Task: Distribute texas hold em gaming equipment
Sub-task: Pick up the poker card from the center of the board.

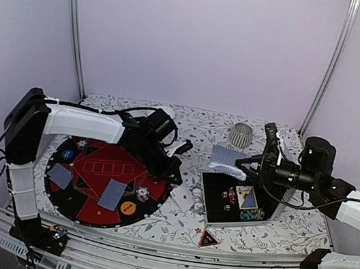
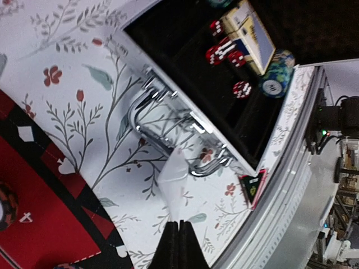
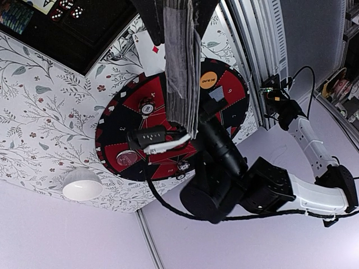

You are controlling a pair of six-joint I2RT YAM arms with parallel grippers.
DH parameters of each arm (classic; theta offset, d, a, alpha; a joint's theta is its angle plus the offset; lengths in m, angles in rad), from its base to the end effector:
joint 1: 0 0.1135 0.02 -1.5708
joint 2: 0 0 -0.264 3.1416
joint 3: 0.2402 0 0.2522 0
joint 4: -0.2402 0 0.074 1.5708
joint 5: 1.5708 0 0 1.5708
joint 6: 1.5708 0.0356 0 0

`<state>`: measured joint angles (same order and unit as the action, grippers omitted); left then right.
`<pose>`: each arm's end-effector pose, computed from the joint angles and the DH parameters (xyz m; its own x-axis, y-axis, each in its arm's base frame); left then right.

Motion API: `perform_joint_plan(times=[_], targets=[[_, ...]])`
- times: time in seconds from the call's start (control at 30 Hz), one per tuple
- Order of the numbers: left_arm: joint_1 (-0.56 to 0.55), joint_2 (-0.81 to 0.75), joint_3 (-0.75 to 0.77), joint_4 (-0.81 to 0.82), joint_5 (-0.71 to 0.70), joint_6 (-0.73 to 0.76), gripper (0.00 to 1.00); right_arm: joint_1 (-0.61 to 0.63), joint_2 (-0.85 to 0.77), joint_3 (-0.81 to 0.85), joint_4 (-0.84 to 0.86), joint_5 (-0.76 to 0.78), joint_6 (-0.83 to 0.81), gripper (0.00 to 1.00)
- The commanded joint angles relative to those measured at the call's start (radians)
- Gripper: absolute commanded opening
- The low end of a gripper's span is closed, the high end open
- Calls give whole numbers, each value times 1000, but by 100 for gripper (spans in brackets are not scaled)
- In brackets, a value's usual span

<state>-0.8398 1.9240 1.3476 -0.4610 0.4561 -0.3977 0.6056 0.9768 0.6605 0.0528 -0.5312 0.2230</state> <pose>0.2576 -0.3107 0.1868 -0.8468 0.4235 -0.3219 0.5314 0.6471 -0.5466 0.1746 0.1428 0.2858 -0.4063 -0.0494 -0.9124 -0.8234 0.4526 0.3422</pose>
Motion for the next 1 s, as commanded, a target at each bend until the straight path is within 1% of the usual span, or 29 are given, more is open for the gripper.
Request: perform_joint_plan(times=[0.0,0.17,0.3,0.33,0.4,0.43,0.47,0.53,0.67,0.73,0.83,0.9,0.97], targets=[[-9,-76,-36,53,-13,-17,0,-7,5,28,2,9,-4,2],[-10,-112,-61,63,-27,-8,0,-7,5,30,-1,12,-1,2],[-1,-82,-63,48,-6,-13,0,-7,9,32,-3,13,-1,2],[0,-69,-61,44,4,-25,3,-7,9,31,-4,12,0,2],[-4,-42,-59,43,-2,-39,27,-7,11,32,-3,8,1,2],[-8,-29,-55,38,-16,-40,37,-7,11,32,-3,7,1,2],[-9,-15,-49,28,-31,-36,45,-7,12,31,-4,5,1,2],[-8,15,-37,12,-62,-26,53,-7,11,30,-6,4,2,2],[-6,95,4,-40,-124,-9,61,-7,7,29,-12,1,3,2],[-7,111,15,-36,-118,1,64,-7,5,27,-15,3,1,2],[-8,124,11,13,-45,15,64,-7,9,28,-15,4,0,2],[-5,127,-3,53,5,21,63,-7,11,27,-15,5,2,2],[2,133,-14,83,48,13,60,-7,11,24,-15,6,4,2]])
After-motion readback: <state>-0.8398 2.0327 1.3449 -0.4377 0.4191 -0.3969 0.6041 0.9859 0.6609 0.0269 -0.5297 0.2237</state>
